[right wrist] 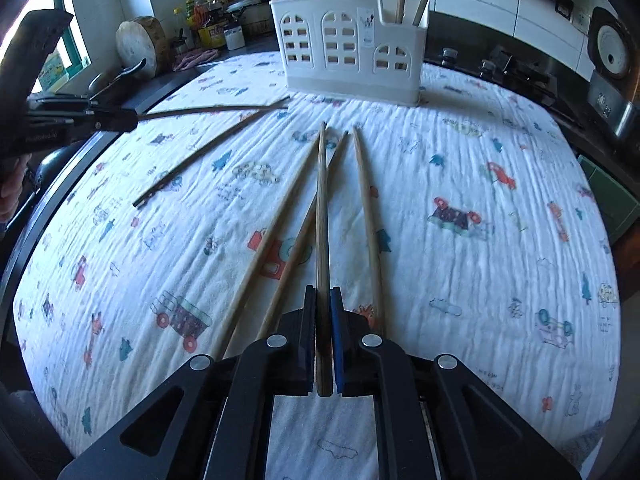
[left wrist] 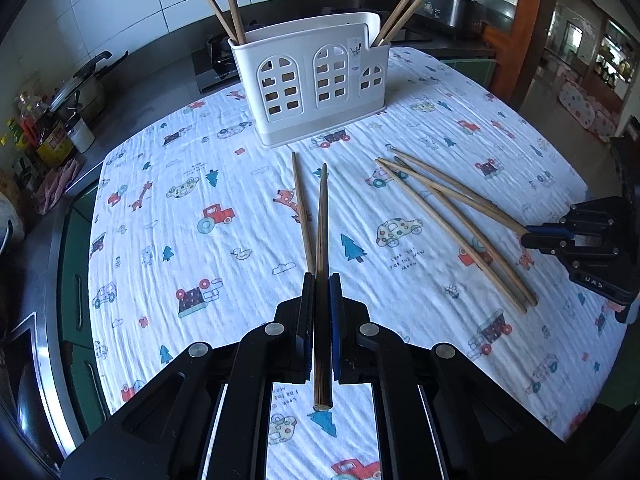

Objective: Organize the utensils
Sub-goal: 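Lift the held chopsticks with both tools and raise them toward the holder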

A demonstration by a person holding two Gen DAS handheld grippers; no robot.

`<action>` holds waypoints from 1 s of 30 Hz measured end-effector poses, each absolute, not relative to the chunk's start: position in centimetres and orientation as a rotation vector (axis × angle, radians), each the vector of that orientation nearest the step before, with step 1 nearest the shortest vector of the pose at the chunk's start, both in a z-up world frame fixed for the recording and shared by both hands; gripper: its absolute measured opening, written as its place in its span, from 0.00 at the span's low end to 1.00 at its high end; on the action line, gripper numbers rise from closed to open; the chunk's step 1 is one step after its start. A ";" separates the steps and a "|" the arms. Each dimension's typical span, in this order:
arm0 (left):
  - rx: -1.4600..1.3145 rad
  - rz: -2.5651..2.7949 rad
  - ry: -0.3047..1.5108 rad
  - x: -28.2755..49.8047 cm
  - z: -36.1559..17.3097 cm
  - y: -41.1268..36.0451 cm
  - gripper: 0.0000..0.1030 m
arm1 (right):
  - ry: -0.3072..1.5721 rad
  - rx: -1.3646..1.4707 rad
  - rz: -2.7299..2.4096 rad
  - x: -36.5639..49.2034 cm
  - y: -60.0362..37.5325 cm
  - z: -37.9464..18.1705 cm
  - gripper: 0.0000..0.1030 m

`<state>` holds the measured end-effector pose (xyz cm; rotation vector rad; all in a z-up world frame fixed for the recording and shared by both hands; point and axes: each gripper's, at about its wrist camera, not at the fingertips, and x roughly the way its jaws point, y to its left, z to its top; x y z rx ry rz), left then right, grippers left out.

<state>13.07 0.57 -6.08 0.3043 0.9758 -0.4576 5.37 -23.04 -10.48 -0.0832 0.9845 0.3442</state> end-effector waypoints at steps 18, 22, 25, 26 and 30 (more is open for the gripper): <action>0.176 -0.487 0.928 14.4 -3.6 0.4 0.06 | 0.781 -0.022 0.330 8.5 -22.5 -0.2 0.07; 0.172 -0.495 0.904 14.7 -2.7 -0.1 0.06 | 0.765 -0.039 0.333 9.8 -21.8 0.8 0.07; 0.214 -0.497 0.915 15.0 -2.4 -0.6 0.06 | 0.770 -0.042 0.330 10.7 -21.6 1.3 0.07; 0.231 -0.503 0.927 15.1 -2.3 -0.7 0.06 | 0.770 -0.044 0.329 10.9 -21.7 1.5 0.07; 0.280 -0.513 1.003 15.7 -3.0 -0.7 0.06 | 0.760 -0.043 0.326 11.5 -21.9 2.2 0.07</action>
